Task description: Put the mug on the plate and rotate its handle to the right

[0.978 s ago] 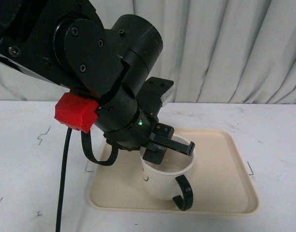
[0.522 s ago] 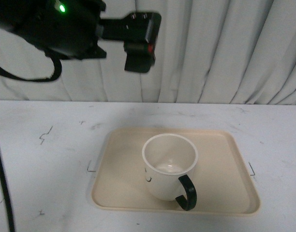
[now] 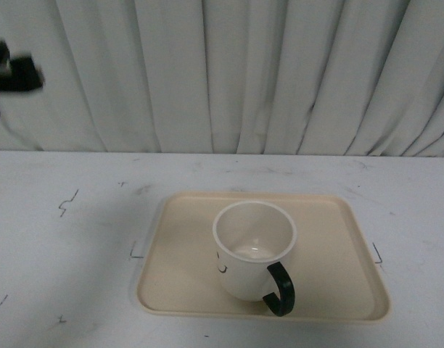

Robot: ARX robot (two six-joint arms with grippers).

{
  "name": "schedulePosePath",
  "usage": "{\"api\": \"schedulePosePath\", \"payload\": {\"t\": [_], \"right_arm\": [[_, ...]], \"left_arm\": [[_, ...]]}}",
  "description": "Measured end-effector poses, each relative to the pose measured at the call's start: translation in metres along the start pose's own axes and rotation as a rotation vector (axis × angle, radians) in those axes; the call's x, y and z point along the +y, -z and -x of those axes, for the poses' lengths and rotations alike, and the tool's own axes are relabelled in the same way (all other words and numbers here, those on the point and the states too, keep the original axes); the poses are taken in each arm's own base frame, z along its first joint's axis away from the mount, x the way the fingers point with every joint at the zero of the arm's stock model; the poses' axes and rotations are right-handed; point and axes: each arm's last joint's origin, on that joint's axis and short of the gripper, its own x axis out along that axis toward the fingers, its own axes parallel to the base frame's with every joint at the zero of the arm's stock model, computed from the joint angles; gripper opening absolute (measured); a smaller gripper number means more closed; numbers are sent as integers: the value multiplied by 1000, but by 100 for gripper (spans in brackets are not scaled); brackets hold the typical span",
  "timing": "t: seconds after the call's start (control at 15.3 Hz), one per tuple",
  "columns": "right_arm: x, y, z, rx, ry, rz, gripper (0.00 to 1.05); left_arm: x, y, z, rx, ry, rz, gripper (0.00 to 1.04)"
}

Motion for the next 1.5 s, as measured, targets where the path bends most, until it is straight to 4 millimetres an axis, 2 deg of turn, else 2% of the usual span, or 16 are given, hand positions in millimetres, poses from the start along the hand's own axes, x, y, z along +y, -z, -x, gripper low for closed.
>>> {"api": "schedulePosePath", "payload": {"t": [0.07, 0.13, 0.26, 0.46, 0.59, 0.72, 0.85, 1.5], "right_arm": [[0, 0, 0, 0, 0, 0, 98], [0, 0, 0, 0, 0, 0, 98], [0, 0, 0, 0, 0, 0, 98], [0, 0, 0, 0, 0, 0, 98], [0, 0, 0, 0, 0, 0, 98], [0, 0, 0, 0, 0, 0, 98], [0, 0, 0, 0, 0, 0, 98], [0, 0, 0, 0, 0, 0, 98]], "left_arm": [[7, 15, 13, 58, 14, -13, 4], [14, 19, 23, 62, 4, -11, 2], [26, 13, 40, 14, -7, -2, 2], [35, 23, 62, 45, 5, -6, 2], [40, 25, 73, -7, -1, 0, 2], [51, 39, 86, 71, 5, -4, 2], [52, 30, 93, 26, -1, -2, 2], [52, 25, 120, 15, 4, -2, 2]]}}
